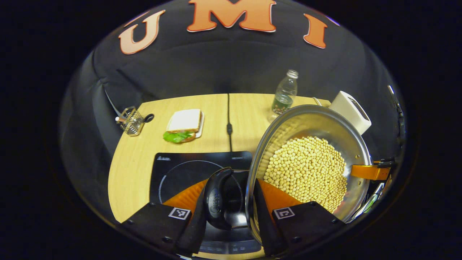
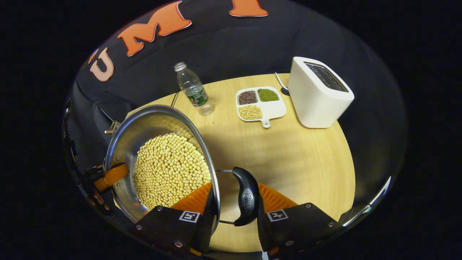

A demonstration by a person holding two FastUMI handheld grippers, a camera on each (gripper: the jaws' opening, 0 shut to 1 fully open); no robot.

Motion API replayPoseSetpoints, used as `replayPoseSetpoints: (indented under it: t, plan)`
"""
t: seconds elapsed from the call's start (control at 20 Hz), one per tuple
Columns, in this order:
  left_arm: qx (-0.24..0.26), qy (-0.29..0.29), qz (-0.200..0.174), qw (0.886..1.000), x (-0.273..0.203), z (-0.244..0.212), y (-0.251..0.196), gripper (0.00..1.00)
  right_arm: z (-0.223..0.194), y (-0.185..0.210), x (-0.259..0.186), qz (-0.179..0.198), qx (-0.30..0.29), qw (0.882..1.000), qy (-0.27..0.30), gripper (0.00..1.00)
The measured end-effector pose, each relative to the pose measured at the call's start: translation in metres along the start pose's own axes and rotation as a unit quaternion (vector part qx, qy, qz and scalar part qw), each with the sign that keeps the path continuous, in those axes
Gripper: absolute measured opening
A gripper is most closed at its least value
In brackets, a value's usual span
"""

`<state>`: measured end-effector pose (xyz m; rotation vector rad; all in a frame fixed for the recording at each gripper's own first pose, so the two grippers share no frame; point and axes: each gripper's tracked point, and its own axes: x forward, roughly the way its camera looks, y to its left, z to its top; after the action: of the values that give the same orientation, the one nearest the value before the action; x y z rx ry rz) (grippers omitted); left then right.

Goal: First push the handle of the pot to place it horizontally, then grasp the pot with both hands and set it on the induction cooktop.

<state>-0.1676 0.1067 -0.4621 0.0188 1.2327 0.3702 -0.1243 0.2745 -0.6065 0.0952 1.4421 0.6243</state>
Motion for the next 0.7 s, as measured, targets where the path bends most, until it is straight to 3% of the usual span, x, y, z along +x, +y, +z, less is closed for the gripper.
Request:
replayPoseSetpoints:
  t: [0.7]
  plan:
    - [-0.062, 0.013, 0.055, 0.996, -0.032, -0.014, 0.159, 0.69, 0.039, -0.015, 0.004, 0.039, -0.074, 0.996, 0.028, 0.53]
